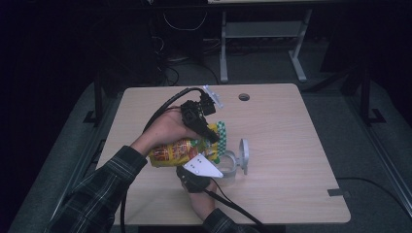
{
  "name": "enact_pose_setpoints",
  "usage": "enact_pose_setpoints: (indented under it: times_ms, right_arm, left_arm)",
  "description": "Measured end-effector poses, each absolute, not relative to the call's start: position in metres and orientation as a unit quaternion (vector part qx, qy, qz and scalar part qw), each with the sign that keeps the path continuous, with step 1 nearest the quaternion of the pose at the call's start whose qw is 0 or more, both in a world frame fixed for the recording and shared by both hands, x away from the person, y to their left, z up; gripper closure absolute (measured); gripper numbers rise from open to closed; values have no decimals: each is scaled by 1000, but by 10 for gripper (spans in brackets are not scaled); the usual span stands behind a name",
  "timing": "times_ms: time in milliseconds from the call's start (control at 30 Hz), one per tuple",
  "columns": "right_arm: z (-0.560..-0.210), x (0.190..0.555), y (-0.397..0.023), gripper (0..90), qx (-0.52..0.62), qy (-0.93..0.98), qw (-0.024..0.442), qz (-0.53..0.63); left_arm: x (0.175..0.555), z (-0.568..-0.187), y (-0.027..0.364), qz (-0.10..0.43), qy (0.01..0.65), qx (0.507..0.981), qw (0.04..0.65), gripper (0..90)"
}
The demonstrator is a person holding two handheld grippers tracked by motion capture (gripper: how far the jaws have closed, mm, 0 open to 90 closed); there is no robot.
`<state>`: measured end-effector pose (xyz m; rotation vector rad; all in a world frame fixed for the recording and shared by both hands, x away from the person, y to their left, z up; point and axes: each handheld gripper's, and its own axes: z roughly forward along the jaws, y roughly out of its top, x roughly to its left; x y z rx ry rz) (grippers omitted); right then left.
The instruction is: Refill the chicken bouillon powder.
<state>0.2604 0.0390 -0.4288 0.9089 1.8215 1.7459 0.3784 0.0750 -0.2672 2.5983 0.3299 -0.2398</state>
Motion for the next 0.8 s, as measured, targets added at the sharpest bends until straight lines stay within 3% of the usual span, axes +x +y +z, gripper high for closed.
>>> enact_pose_setpoints:
  times_ms: [800]
  right_arm:
    - [-427, 261, 32, 900, 333, 653, 228, 640]
  left_arm:
    - [378, -267, 62, -93, 113, 960, 240, 900]
